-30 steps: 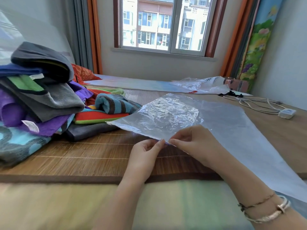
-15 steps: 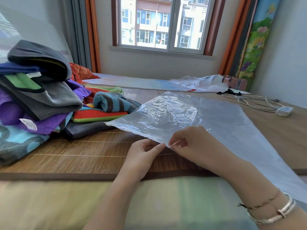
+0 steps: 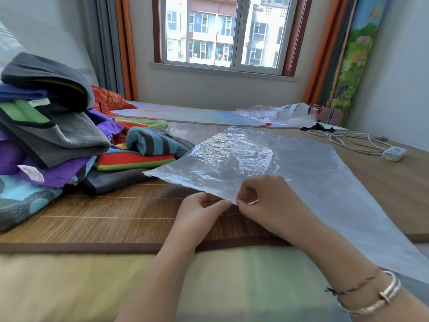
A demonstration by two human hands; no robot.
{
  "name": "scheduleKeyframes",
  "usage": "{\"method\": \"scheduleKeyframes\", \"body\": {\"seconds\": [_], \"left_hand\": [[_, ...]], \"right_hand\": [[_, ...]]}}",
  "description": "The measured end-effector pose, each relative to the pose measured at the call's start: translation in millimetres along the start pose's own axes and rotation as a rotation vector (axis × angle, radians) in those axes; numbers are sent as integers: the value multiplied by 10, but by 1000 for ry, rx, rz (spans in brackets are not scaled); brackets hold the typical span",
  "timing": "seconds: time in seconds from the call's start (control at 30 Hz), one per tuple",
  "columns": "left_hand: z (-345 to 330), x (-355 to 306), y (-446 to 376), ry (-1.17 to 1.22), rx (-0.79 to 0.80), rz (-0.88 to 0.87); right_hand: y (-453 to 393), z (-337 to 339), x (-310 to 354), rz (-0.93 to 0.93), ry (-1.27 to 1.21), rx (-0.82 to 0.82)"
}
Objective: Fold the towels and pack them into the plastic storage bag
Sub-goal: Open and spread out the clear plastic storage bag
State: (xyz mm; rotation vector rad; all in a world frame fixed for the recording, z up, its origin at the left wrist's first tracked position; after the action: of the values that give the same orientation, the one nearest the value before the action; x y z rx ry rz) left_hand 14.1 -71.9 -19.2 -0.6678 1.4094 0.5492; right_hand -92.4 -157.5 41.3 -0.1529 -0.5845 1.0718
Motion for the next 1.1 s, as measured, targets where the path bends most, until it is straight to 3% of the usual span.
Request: {"method": "scheduleKeyframes", "body": {"seconds": [0.17,0.43,0.6,0.83,1.0,1.1], "left_hand": [[-37,45,-60,-44,-28,126],[-82,41,-30,-87,-62,49],[-82,46,-45,-73,-84,18],[-58,73,-67,-174,-130,-1],[-48,72,-19,-437,-258,25],[-31,30,28,-564,-384,-73]], "right_hand": [[2,-29,-17,-40,-17,-27],[-33,-27,-78,-38,-2,-174],[22,-89,-69,59,-13,-1],[62,-9,-84,39,250,15],[-28,89,-202,-92,350,-165],[-80,182,-212,-102,321,-285]]}}
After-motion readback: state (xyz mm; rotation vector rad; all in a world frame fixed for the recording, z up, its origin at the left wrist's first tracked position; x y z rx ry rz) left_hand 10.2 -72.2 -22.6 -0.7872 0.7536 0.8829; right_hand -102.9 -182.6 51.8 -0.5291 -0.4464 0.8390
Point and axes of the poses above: each hand's wrist, its own y-axis away from the middle knuckle, its own z-axis out of the back of the hand, x = y × z, the point moved 5 cm from there along -y, towards the middle knuckle, and after that the axes turned 1 degree about -y, right-handed, at the moved point
